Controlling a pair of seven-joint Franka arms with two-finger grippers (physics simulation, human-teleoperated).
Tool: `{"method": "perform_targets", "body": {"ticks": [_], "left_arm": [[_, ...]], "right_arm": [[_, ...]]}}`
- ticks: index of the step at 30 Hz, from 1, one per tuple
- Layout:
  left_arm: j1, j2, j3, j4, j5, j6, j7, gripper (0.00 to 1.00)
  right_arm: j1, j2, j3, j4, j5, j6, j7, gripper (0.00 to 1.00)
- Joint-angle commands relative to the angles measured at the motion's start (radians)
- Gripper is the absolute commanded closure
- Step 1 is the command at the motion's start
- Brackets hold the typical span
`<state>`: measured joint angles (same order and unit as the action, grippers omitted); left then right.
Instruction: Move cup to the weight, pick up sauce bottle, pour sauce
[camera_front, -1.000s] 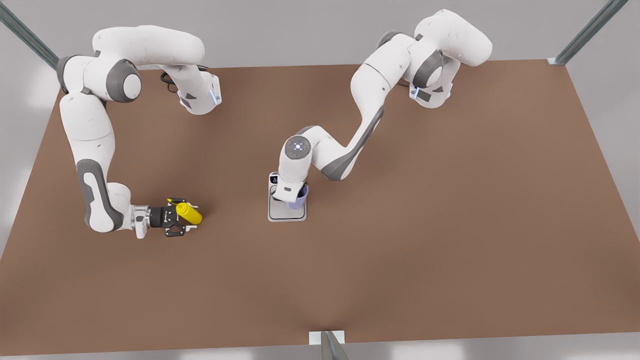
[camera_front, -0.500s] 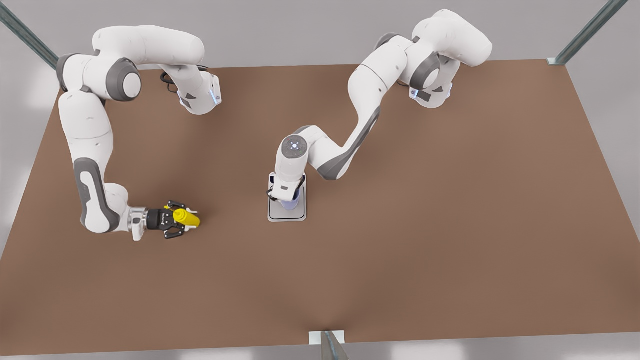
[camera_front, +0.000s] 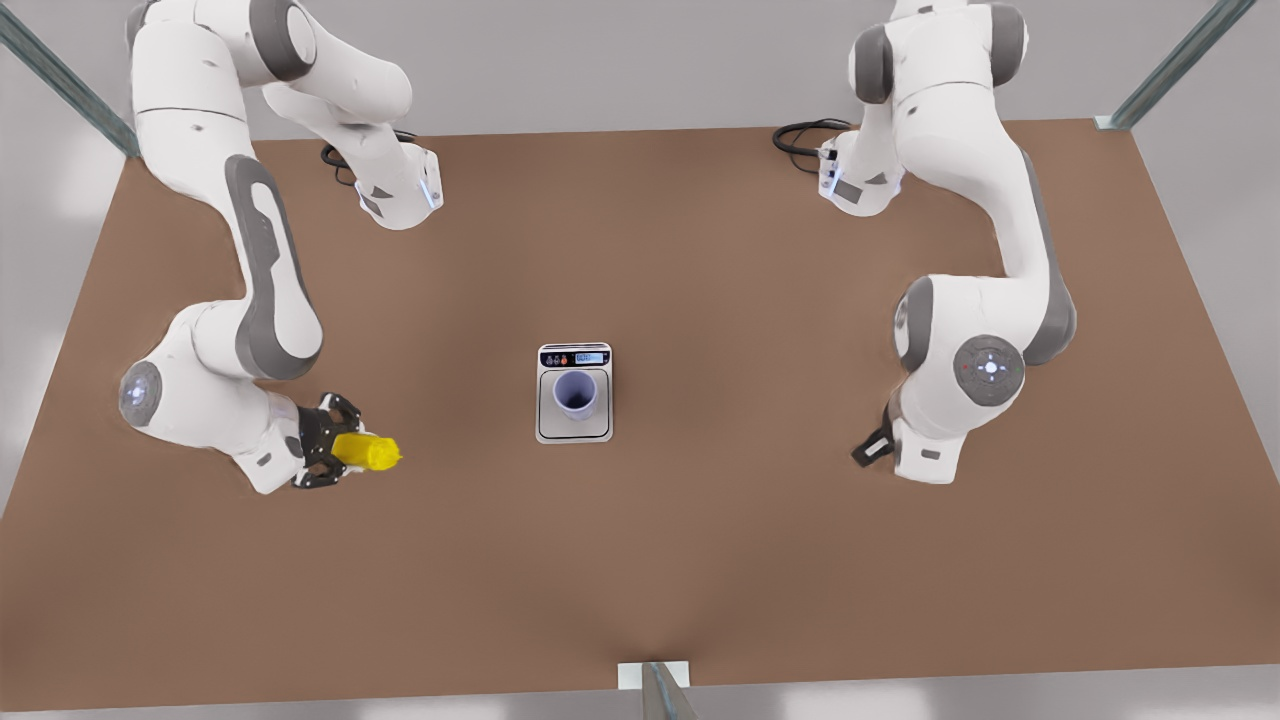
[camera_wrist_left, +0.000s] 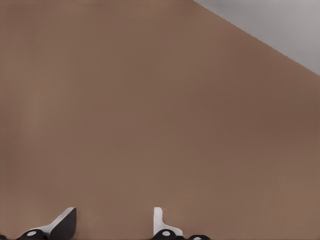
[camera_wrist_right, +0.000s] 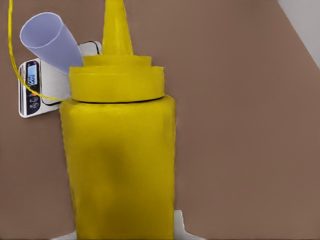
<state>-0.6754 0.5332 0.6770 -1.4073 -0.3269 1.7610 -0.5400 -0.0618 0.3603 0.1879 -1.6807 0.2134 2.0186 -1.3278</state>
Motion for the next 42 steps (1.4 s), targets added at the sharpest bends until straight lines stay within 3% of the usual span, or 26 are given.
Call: {"method": "perform_targets", "body": {"ticks": [1, 2, 3, 4, 6, 8, 22, 28, 33, 42], "left_arm": [[0.054, -0.019, -0.007, -0.013, -0.080, -0.006, 0.063, 0.00], [0.180, -0.076, -0.089, -0.059, -0.060, 0.001, 0.190, 0.00], [0.420, -0.147, -0.347, -0.090, 0.133, -0.006, 0.314, 0.00], [0.574, -0.183, -0.505, -0.096, 0.196, -0.011, 0.373, 0.00], [0.632, -0.346, -0.560, -0.140, 0.200, -0.106, 0.537, 0.00], [0.668, -0.334, -0.679, -0.124, 0.322, -0.117, 0.371, 0.00], [0.645, -0.305, -0.685, -0.116, 0.315, -0.121, 0.377, 0.00], [0.646, -0.285, -0.683, -0.116, 0.313, -0.120, 0.385, 0.00], [0.646, -0.283, -0.677, -0.114, 0.293, -0.120, 0.387, 0.00], [0.646, -0.283, -0.677, -0.110, 0.293, -0.121, 0.387, 0.00]], "right_arm": [[-0.004, 0.002, 0.044, 0.001, -0.069, 0.006, 0.054, 0.44], [-0.003, 0.005, 0.103, 0.001, -0.164, 0.025, 0.130, 0.44], [-0.003, 0.009, 0.179, 0.001, -0.259, 0.035, 0.228, 0.44], [-0.001, 0.012, 0.226, 0.000, -0.292, 0.048, 0.271, 0.44], [0.105, 0.014, 0.237, 0.016, -0.422, 0.045, 0.308, 0.44], [0.186, 0.025, 0.237, 0.042, -0.523, 0.032, 0.318, 0.44], [0.332, 0.060, 0.237, -0.010, -1.032, -0.101, 0.294, 0.43], [0.353, 0.077, 0.237, -0.030, -1.129, -0.096, 0.315, 0.43], [0.367, 0.037, 0.237, -0.096, -1.134, -0.104, 0.562, 0.43], [0.396, 0.028, 0.237, -0.143, -1.229, -0.106, 0.562, 0.43]]}}
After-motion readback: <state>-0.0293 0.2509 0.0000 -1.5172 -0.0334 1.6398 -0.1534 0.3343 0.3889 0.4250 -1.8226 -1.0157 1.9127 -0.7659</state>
